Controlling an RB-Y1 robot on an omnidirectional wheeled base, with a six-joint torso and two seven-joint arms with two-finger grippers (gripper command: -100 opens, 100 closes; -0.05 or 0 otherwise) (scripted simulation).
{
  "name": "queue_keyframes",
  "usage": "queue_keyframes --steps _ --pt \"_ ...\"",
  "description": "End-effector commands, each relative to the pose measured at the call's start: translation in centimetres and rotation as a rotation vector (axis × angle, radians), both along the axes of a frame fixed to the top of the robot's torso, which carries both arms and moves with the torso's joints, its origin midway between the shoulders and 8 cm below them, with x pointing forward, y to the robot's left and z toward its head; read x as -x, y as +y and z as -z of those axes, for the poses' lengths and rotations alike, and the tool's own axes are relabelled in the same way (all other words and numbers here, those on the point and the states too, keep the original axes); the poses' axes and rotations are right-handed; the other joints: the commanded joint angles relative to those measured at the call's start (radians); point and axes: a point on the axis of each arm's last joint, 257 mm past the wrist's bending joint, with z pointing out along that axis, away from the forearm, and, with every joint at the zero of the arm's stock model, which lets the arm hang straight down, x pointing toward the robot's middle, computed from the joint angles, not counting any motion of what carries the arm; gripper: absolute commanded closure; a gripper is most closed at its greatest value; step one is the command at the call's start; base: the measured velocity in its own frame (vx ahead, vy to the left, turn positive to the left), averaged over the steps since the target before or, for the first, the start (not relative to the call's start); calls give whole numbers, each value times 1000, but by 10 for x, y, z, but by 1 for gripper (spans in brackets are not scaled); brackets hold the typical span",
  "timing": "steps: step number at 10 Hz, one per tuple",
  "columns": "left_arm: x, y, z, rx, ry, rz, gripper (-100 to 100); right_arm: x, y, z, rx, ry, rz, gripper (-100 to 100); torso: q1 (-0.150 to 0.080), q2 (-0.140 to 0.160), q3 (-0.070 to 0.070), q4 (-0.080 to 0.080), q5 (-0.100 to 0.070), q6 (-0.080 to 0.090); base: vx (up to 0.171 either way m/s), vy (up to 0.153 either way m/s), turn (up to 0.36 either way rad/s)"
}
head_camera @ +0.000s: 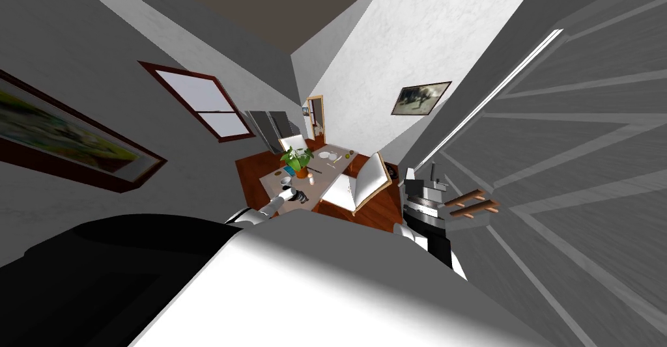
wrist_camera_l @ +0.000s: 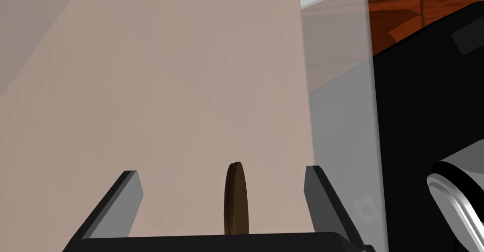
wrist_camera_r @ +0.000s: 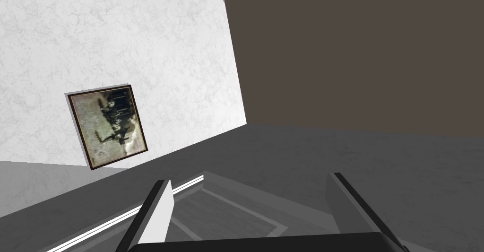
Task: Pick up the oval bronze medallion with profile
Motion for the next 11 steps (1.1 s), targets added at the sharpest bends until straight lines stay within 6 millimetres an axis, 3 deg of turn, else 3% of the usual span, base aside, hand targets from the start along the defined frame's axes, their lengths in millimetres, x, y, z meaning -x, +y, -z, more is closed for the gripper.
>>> queue_keyframes --steps 1,5,6,7,10,11 --pt "0 0 0 0 0 0 100 0 0 0 0 0 0 0 0 0 0 0 0 0 0 0 0" --pt "0 -1 0 3 1 1 100 0 0 0 0 0 0 0 0 0 0 0 0 0 0 0 0" --pt "0 -1 0 3 1 1 0 0 0 0 0 0 0 0 0 0 0 0 0 0 0 0 0" --pt "-4 10 -9 -1 0 1 100 0 0 0 0 0 0 0 0 0 0 0 0 0 -38 -24 8" --pt "-4 12 -9 -2 -1 3 100 0 0 0 0 0 0 0 -2 3 2 1 -1 0 -33 -26 8" --pt "-4 12 -9 -1 1 2 0 0 0 0 0 0 0 0 -2 2 1 1 -1 0 0 0 0"
